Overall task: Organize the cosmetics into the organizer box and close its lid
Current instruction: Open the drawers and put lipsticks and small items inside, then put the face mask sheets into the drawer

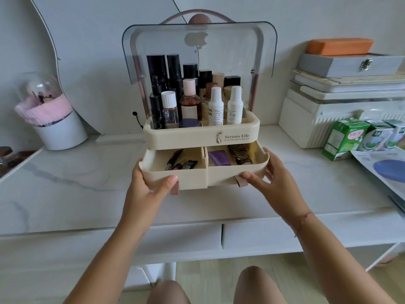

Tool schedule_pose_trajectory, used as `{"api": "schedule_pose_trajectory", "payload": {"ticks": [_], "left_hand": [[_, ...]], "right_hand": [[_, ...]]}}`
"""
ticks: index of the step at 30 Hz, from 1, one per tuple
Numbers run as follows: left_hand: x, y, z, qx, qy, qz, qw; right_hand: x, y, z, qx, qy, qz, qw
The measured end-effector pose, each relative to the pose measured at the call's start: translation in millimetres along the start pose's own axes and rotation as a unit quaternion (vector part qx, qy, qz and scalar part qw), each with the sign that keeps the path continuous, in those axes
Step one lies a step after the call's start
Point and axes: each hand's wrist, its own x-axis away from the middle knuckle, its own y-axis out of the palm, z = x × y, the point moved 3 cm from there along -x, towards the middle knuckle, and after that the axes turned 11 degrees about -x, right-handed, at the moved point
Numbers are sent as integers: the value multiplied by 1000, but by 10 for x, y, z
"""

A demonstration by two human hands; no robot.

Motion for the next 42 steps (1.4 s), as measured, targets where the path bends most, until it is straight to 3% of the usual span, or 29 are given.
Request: {"api": "schedule_pose_trajectory", "payload": {"ticks": [10,18,24,28,31,42], "left_hand": [[-473,147,-56,-53,16,11,998],[-503,176,-212,-39,23,31,998],[-430,196,-356,-3,15,5,1000],[-424,184,-415,10,4,7,1000],[-416,187,-397,25,1,13,1000],[-378,137,-373,4,-24,51,998]], "right_hand": [[-461,131,172,32,7,2,999],[-519,121,289,25,25,59,998],[-106,355,251,-30,45,241,969],[5,783,215,-139,165,87,973],[-94,993,176,-155,238,8,959],[-64,1056,130,-176,260,-6,949]]}}
